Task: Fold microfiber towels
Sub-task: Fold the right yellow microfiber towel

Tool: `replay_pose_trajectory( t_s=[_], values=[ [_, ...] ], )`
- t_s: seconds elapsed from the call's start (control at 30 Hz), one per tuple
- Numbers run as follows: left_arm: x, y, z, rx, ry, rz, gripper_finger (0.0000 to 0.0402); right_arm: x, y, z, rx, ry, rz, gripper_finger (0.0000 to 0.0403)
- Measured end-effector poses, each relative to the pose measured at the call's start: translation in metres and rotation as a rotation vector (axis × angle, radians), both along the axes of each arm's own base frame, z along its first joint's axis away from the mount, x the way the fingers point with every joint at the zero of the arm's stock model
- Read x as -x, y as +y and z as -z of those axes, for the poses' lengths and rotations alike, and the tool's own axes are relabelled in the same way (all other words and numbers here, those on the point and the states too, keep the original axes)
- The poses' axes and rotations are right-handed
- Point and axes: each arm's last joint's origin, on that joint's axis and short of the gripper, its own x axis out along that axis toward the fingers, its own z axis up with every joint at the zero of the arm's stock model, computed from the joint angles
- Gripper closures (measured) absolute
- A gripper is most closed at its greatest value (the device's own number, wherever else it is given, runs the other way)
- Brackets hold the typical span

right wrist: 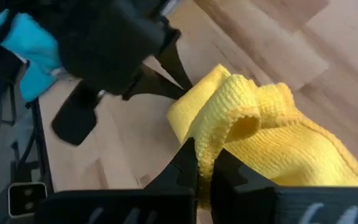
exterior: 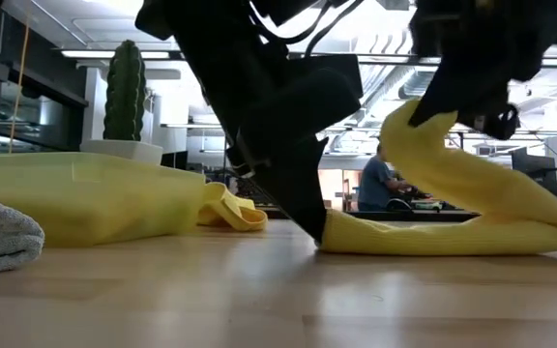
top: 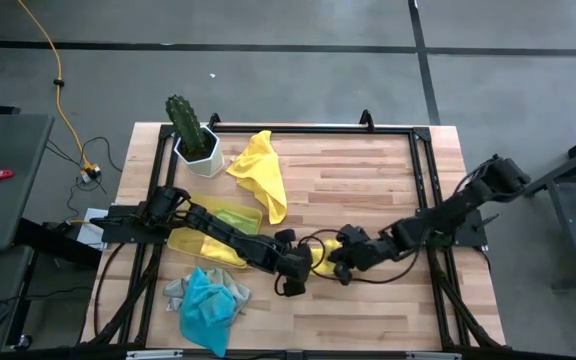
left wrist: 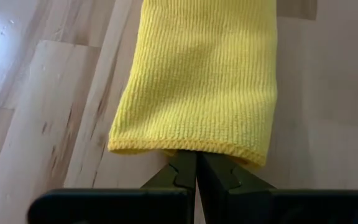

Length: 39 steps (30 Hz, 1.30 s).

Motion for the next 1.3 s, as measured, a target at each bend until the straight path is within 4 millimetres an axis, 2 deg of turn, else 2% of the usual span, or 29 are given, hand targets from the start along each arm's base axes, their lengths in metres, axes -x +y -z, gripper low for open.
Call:
replay_pose_trajectory(
  t_s=[0.13, 0.37, 0.47, 0.57, 0.8, 0.93, 1.07, 1.2, 1.3],
  values=[
    [-0.001, 0.001, 0.000, 0.002, -0.006, -0.008, 0.0401, -0.010, -0.003, 0.012, -0.032, 0.022, -0.005, 0.0403],
    [-0.001, 0.002, -0.001, 0.004, -0.015, -0.014, 0.0401, -0.019, -0.001, 0.017, -0.076, -0.017, 0.002, 0.0402],
    [-0.002, 0.002, -0.001, 0.012, -0.020, -0.019, 0.0401, -0.022, -0.002, 0.017, -0.085, -0.033, 0.009, 0.0390],
    [-0.002, 0.002, -0.001, 0.022, -0.028, -0.025, 0.0401, -0.025, -0.005, 0.017, -0.097, -0.048, 0.012, 0.0353],
    [0.000, 0.001, -0.005, 0.040, -0.010, -0.014, 0.0401, -0.024, -0.009, 0.009, -0.053, -0.057, -0.118, 0.0223],
    [0.008, 0.003, -0.014, 0.032, 0.040, -0.012, 0.0401, -0.012, -0.013, -0.002, 0.020, -0.033, -0.162, 0.0183],
    [0.019, 0.000, -0.038, 0.008, 0.050, -0.009, 0.0401, 0.010, -0.015, -0.013, 0.124, 0.052, -0.214, 0.0177],
    [0.024, -0.006, -0.076, -0.013, -0.090, 0.011, 0.0401, 0.034, -0.009, -0.016, 0.190, 0.114, -0.315, 0.0179],
    [0.019, -0.011, -0.093, -0.025, -0.215, 0.059, 0.0401, 0.051, -0.006, -0.004, 0.192, 0.107, -0.364, 0.0189]
  ],
)
